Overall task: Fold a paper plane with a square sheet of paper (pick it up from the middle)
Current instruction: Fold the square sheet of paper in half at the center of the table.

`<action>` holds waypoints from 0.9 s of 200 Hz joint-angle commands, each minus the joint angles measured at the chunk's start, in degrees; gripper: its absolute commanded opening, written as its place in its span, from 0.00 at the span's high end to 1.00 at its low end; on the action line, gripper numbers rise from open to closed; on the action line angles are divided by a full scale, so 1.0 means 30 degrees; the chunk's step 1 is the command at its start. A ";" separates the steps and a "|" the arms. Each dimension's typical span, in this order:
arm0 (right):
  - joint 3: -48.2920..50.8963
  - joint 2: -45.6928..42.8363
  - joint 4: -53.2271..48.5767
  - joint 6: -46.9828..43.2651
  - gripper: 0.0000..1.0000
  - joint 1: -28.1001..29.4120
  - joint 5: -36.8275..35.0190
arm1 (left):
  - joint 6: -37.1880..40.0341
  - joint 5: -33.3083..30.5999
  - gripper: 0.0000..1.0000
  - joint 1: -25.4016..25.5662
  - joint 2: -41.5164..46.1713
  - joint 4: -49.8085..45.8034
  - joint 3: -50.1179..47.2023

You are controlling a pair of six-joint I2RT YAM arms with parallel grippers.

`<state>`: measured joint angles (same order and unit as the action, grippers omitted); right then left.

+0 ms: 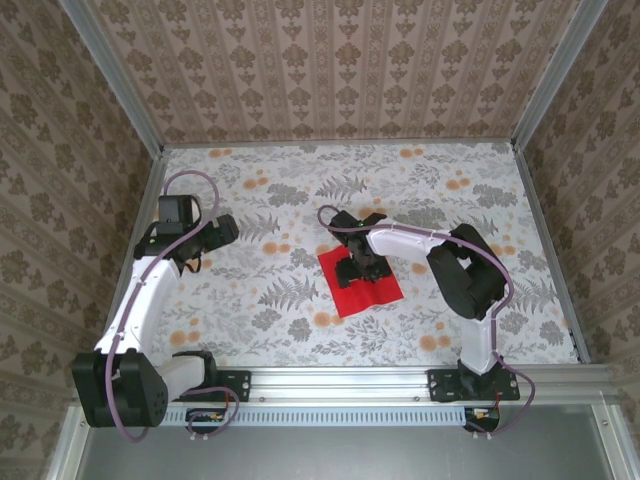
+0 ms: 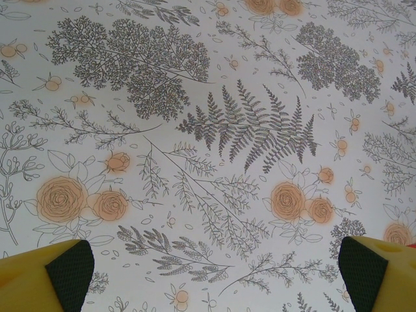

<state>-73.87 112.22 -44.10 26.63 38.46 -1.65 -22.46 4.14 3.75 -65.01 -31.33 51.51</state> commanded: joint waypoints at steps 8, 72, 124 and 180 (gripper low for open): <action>0.1763 0.1062 0.0784 -0.0021 0.29 -0.0234 0.0891 | 0.0284 0.0114 0.00 0.0092 -0.0242 -0.0454 0.0438; 0.3738 -0.3860 0.6023 0.2317 0.64 -0.0251 0.5343 | -0.0056 0.1386 0.00 0.0084 -0.0411 -0.0323 0.0430; 0.6439 -0.6111 1.2322 0.5529 0.65 -0.0511 0.9448 | -0.1161 0.5803 0.01 0.0142 -0.1014 0.0864 0.0170; 0.7081 -0.4999 1.3684 0.6000 0.64 -0.1686 1.0575 | -0.2851 0.7801 0.02 0.2109 -0.3025 0.3004 -0.0181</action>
<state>-53.15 95.04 -5.93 42.92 35.24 26.79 -27.97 23.79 7.49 -71.02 -25.41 51.40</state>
